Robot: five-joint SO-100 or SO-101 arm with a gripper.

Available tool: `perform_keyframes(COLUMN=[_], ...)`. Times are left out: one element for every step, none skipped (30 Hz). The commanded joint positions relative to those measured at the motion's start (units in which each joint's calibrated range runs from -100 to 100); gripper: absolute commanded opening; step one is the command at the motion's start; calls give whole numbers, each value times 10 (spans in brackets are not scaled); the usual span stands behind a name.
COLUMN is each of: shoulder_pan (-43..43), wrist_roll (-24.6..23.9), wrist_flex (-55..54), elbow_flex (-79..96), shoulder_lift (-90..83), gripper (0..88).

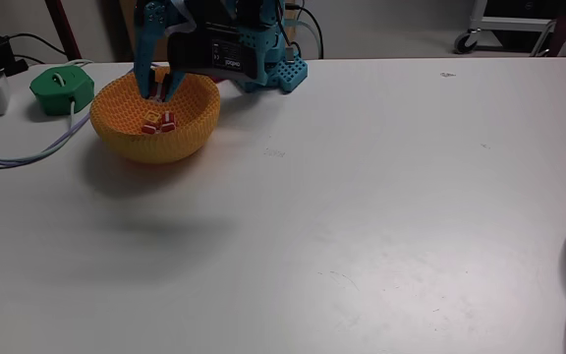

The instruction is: Place cube pieces into the yellow basket

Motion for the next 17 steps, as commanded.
perform_keyframes(shoulder_pan=[2,-5,-4,-2,0,4,7,11,12,11,3,-10,-25,-58,-97,-140,-188], wrist_roll=[2,8,14,19,23,29,31,32,32,26,12,-5,-7,7,26,45,62], wrist_flex=[19,30,38,48,61,73,85,96,99,97,96,87,57,33,19,10,-7], elbow_flex=[30,35,37,37,32,29,26,22,21,20,20,20,20,17,10,6,12], shoulder_lift=[-36,-42,-47,-51,-53,-54,-55,-56,-57,-59,-60,-63,-61,-56,-53,-49,-47], gripper=[228,345,373,393,413,430,438,445,444,427,379,256,10,0,0,0,0])
